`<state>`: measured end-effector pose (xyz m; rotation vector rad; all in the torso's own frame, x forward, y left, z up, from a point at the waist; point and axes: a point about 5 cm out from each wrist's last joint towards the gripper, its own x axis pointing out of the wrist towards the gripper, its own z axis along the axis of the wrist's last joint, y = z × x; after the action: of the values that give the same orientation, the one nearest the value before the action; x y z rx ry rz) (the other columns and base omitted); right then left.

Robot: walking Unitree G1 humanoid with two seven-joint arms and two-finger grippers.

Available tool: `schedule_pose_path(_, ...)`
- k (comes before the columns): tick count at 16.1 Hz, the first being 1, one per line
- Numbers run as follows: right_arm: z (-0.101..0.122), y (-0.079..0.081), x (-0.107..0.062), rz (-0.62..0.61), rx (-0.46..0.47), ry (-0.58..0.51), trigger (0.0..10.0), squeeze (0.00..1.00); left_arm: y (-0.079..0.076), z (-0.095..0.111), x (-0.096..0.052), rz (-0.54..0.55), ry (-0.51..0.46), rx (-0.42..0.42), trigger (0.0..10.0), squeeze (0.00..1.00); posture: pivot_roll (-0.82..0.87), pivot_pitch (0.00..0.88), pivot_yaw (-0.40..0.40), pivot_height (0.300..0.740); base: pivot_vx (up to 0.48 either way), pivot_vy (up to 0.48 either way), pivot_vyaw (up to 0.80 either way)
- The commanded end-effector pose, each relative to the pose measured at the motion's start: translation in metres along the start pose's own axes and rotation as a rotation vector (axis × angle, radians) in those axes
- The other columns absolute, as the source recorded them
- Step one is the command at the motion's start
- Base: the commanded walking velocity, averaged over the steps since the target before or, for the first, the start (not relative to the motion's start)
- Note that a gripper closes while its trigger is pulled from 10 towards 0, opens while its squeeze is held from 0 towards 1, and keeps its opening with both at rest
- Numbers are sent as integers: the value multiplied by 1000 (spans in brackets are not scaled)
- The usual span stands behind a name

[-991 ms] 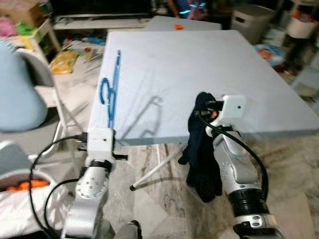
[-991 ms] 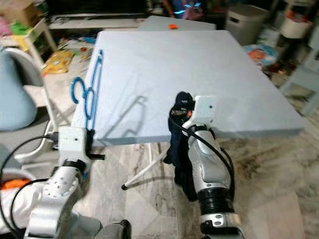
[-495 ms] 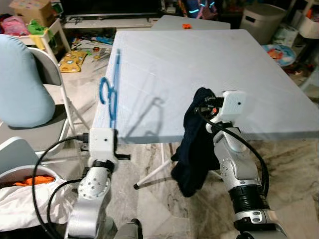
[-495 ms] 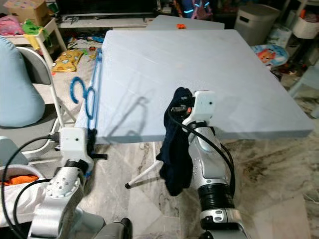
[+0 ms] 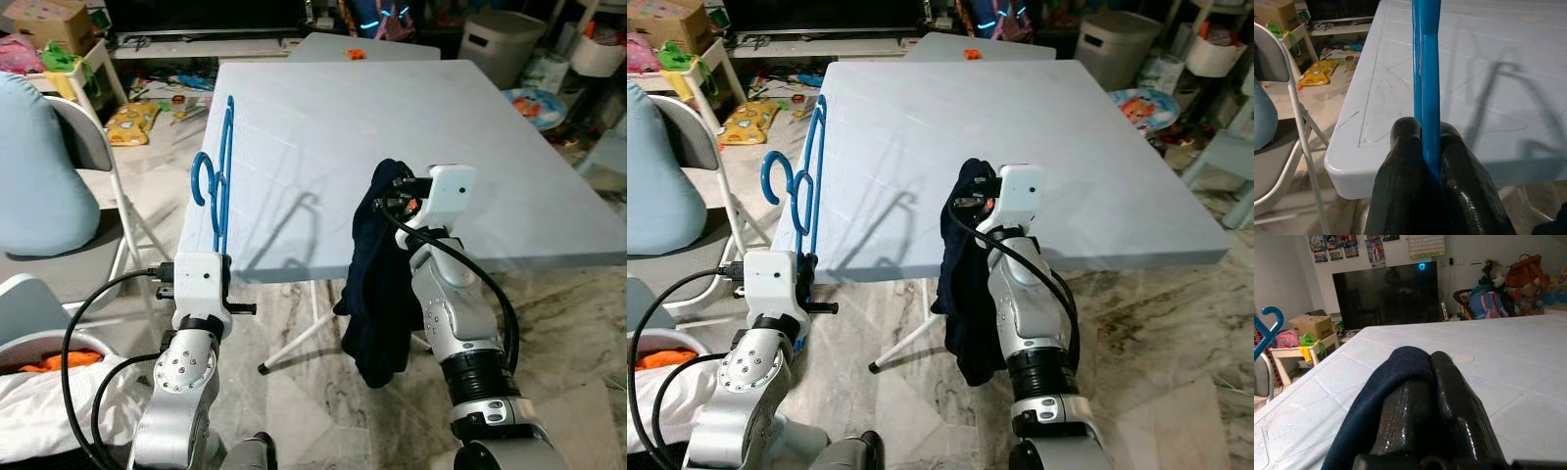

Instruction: Hang hanger

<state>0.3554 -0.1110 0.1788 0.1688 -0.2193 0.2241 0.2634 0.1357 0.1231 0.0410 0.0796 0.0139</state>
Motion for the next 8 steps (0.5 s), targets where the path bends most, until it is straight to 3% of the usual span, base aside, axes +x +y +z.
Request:
schedule_pose_path(1,4,1,0,11,2,-21,10000,0,0,-2,-1,7,6,2,10000,0,167,80,-31,740,274,0,0)
schedule_pose_path(4,3,2,-1,9,-1,-18,10000,0,-3,-3,-1,-8,12,7,10000,0,162,84,-28,740,267,0,0)
schedule_pose_path(8,18,6,13,42,-20,-65,10000,0,-4,4,1,-5,-23,17,10000,0,157,84,-37,740,328,0,0)
